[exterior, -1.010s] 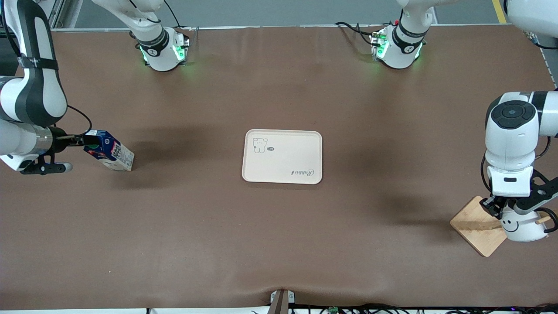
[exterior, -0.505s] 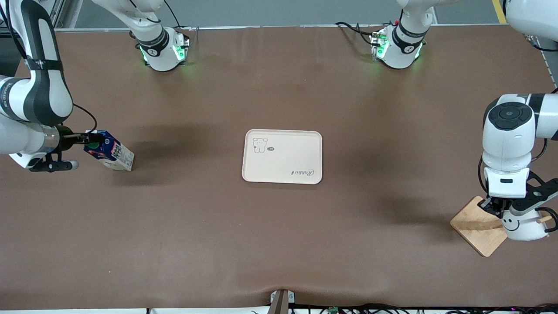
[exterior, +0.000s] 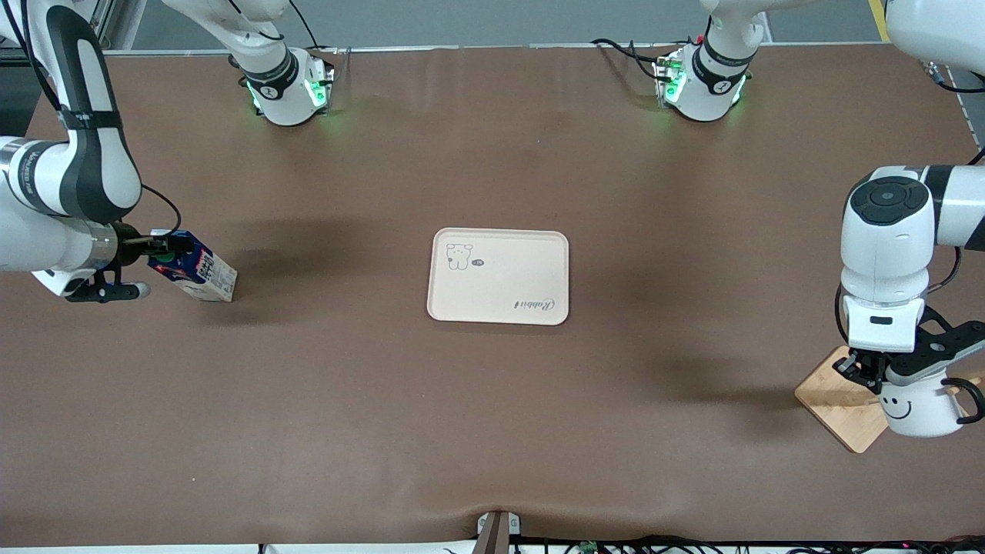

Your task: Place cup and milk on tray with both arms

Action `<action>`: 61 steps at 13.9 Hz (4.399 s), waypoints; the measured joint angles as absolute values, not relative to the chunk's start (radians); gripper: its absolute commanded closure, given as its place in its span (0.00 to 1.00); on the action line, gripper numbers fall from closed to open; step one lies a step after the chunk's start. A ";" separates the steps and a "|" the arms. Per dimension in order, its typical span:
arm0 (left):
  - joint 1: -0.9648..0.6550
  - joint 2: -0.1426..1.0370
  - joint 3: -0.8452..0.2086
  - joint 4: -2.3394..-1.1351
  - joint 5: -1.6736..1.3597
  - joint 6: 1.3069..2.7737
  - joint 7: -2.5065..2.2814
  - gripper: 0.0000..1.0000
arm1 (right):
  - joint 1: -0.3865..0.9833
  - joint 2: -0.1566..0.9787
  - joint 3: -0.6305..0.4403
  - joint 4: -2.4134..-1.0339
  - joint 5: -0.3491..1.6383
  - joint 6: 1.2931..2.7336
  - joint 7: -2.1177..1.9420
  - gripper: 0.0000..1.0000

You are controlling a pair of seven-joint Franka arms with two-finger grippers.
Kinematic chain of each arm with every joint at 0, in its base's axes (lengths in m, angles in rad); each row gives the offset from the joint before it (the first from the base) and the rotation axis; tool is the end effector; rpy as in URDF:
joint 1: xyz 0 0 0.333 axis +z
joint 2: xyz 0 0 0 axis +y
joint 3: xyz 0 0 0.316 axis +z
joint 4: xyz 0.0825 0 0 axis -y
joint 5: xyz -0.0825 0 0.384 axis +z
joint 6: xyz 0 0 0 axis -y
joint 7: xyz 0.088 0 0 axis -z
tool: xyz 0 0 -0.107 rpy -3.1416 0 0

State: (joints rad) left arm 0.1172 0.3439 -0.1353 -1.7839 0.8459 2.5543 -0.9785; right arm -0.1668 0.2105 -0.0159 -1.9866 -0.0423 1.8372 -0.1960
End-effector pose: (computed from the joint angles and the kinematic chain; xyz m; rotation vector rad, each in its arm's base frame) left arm 0.6754 -0.0140 0.4071 -2.6627 -0.4867 -0.8838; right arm 0.5412 -0.1032 0.3355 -3.0639 -0.0484 0.5596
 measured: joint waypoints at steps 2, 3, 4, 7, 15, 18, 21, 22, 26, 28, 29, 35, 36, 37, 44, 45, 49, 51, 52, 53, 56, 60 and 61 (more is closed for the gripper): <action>0.117 0.344 -0.158 -1.773 0.845 2.552 -0.973 1.00 | -0.168 0.211 -0.016 -2.005 -0.042 1.858 -0.196 0.27; 0.117 0.344 -0.168 -1.770 0.844 2.545 -0.973 1.00 | -0.169 0.210 -0.016 -2.014 -0.042 1.869 -0.196 0.45; 0.118 0.344 -0.180 -1.767 0.842 2.534 -0.972 1.00 | -0.171 0.210 -0.016 -2.019 -0.042 1.873 -0.196 0.66; 0.119 0.344 -0.240 -1.747 0.784 2.462 -0.971 1.00 | -0.176 0.202 -0.018 -2.024 -0.023 1.872 -0.196 0.88; 0.110 0.342 -0.497 -1.676 0.416 2.165 -0.968 1.00 | -0.178 0.198 -0.019 -1.960 -0.005 1.819 -0.196 0.89; 0.088 0.346 -0.552 -1.680 0.259 2.119 -0.968 1.00 | -0.177 0.197 -0.013 -1.848 -0.004 1.724 -0.197 0.88; -0.003 0.379 -0.560 -1.686 0.142 2.085 -0.970 1.00 | -0.169 0.197 -0.004 -1.787 -0.004 1.706 -0.197 0.84; -0.030 0.401 -0.560 -1.688 0.106 2.084 -0.978 1.00 | -0.162 0.198 -0.001 -1.773 -0.004 1.701 -0.197 0.84; -0.113 0.517 -0.561 -1.661 0.006 2.088 -1.064 1.00 | -0.090 0.198 0.004 -1.706 0.002 1.618 -0.149 0.85; -0.151 0.576 -0.560 -1.627 -0.051 2.088 -1.120 1.00 | -0.042 0.201 0.006 -1.697 0.003 1.547 -0.095 0.85; -0.166 0.603 -0.560 -1.612 -0.078 2.088 -1.130 1.00 | -0.020 0.206 0.007 -1.697 0.003 1.515 -0.073 0.85; -0.193 0.708 -0.560 -1.588 -0.104 2.087 -1.139 1.00 | 0.118 0.218 0.010 -1.667 0.111 1.468 0.140 0.82; -0.197 0.719 -0.560 -1.588 -0.104 2.087 -1.139 1.00 | 0.141 0.218 0.011 -1.654 0.139 1.460 0.182 0.81; -0.200 0.728 -0.560 -1.588 -0.104 2.084 -1.139 1.00 | 0.169 0.219 0.011 -1.641 0.151 1.458 0.223 0.81; -0.200 0.737 -0.558 -1.536 -0.104 2.018 -1.139 0.00 | 0.425 0.323 0.015 -1.530 0.238 1.467 0.584 0.80; -0.198 0.736 -0.558 -1.503 -0.104 1.987 -1.139 0.00 | 0.442 0.347 0.015 -1.512 0.263 1.474 0.616 0.80; -0.170 0.688 -0.556 -1.376 -0.086 1.842 -1.139 0.00 | 0.528 0.439 0.015 -1.462 0.327 1.607 0.712 0.78; -0.117 0.625 -0.555 -1.361 -0.019 1.820 -1.139 0.00 | 0.602 0.487 0.016 -1.451 0.328 1.705 0.738 0.78; -0.087 0.591 -0.555 -1.360 0.018 1.813 -1.139 0.00 | 0.630 0.510 0.015 -1.444 0.328 1.734 0.741 0.78; -0.058 0.560 -0.555 -1.360 0.050 1.807 -1.138 0.00 | 0.648 0.533 0.015 -1.431 0.328 1.750 0.741 0.78; 0.022 0.489 -0.553 -1.360 0.126 1.784 -1.074 0.00 | 0.665 0.601 0.014 -1.376 0.328 1.754 0.721 0.71; 0.134 0.419 -0.550 -1.360 0.242 1.717 -0.817 0.00 | 0.673 0.640 0.014 -1.349 0.299 1.739 0.653 0.63; 0.160 0.401 -0.550 -1.360 0.256 1.707 -0.760 0.00 | 0.678 0.640 0.014 -1.347 0.277 1.732 0.650 0.44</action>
